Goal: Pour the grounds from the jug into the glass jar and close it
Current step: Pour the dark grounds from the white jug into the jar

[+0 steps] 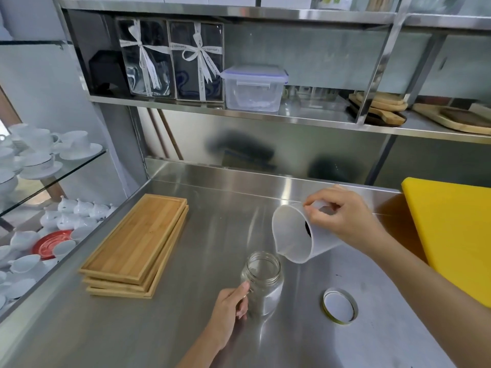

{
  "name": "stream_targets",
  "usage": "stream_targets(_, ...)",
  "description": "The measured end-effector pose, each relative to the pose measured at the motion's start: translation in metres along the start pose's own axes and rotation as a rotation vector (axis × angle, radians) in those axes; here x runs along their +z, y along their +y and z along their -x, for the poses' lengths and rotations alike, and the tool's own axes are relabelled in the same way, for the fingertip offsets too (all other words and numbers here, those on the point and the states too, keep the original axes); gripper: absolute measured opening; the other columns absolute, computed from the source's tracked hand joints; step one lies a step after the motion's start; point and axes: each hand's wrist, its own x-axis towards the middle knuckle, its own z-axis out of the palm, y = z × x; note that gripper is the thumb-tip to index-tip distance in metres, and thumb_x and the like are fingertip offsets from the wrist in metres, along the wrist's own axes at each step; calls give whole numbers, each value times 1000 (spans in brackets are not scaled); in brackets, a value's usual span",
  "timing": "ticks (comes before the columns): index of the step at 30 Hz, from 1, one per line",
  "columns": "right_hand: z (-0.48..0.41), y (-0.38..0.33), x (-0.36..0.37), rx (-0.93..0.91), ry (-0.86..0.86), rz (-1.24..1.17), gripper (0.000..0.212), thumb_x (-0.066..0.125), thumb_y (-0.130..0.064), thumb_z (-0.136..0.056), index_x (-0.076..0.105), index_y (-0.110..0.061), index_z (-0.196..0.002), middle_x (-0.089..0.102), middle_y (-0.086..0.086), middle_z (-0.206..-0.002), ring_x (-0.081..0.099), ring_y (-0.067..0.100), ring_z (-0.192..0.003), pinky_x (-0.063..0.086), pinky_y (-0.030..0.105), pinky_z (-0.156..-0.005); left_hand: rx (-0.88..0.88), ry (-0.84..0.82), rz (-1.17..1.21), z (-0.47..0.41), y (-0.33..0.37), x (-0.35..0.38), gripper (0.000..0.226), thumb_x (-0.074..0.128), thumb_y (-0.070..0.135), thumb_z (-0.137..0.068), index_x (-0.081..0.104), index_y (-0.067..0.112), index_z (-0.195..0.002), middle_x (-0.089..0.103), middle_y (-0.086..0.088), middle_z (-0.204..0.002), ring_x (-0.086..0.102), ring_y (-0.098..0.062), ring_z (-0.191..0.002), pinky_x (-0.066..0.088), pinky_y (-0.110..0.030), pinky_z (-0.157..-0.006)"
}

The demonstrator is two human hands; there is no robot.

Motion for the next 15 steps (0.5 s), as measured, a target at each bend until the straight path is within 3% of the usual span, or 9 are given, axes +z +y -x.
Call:
stream_targets(4, -5, 0, 9, -57, -49, 45, 3, 71, -12, -75, 72, -15, -75, 59, -21, -73, 52, 20, -78, 43, 43, -77, 3, -4, -12, 0, 0, 0, 60, 56, 58, -67, 36, 11, -36, 31, 1, -36, 34, -15, -42, 39, -23, -54)
stream_targets(9, -7, -3, 18, -137, -83, 105, 17, 59, -29, -71, 71, -17, -73, 67, -2, -72, 45, 4, -77, 32, 34, -74, 0, -2, -15, 1, 1, 0, 59, 56, 57, -67, 35, 12, -36, 31, 2, -36, 33, -14, -41, 39, -22, -53)
stream_targets(13, -9, -8, 24, -189, -83, 161, 21, 57, -31, -71, 71, -15, -71, 66, 9, -67, 46, 20, -69, 28, 27, -77, -5, 0, -3, 1, 0, 0, 58, 57, 57, -67, 36, 12, -37, 30, 3, -35, 33, -14, -41, 39, -24, -54)
stream_targets(15, -11, -8, 28, -214, -76, 172, 30, 52, -38, -71, 70, -15, -70, 62, 8, -62, 41, 19, -65, 27, 27, -74, -8, -2, 3, 1, -1, 0, 58, 57, 57, -68, 36, 12, -37, 30, 4, -36, 33, -13, -42, 38, -25, -54)
